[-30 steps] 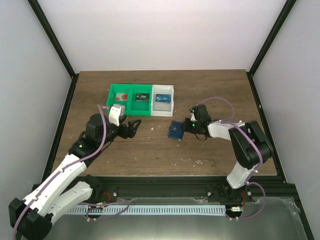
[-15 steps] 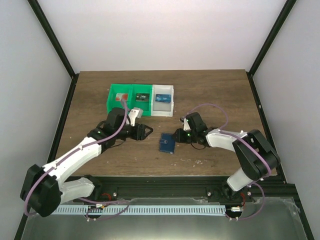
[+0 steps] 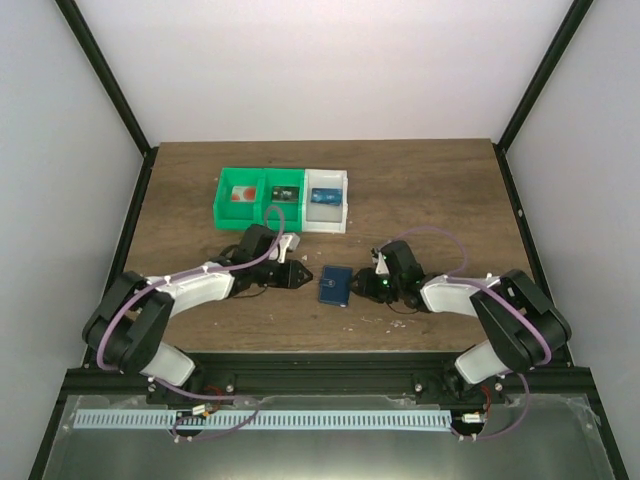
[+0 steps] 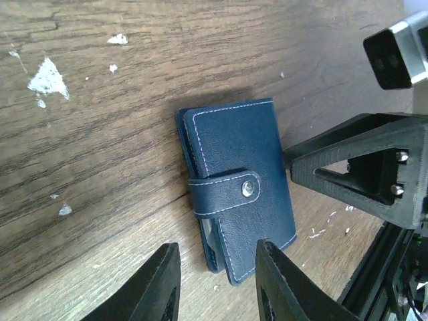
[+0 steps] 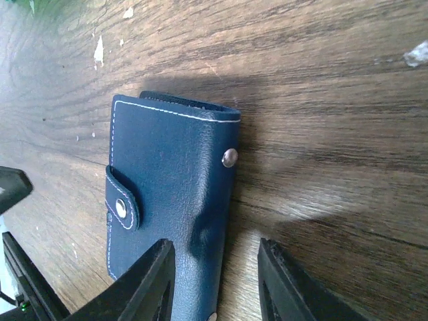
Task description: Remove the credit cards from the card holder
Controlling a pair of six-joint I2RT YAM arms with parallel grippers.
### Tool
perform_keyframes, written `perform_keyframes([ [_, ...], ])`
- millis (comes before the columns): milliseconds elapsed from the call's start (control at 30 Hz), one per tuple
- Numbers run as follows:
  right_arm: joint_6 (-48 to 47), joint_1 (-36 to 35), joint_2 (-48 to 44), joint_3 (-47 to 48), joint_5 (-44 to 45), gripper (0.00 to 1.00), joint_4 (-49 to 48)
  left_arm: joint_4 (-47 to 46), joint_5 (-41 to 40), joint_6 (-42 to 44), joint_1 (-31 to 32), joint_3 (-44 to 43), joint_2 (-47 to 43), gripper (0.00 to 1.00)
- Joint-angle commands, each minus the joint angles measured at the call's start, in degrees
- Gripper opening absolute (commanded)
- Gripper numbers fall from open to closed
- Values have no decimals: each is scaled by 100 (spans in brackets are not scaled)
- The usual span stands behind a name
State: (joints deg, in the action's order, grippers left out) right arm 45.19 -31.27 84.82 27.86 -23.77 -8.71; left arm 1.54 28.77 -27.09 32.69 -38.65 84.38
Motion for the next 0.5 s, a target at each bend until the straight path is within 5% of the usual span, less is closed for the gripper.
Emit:
perform_keyframes([
  [0, 396, -28, -78, -88, 55, 36, -309, -752, 334, -324, 18, 129, 177, 32],
  [467, 640, -28, -250, -466, -141, 39, -651, -1816, 793, -952, 238, 468, 841, 23],
])
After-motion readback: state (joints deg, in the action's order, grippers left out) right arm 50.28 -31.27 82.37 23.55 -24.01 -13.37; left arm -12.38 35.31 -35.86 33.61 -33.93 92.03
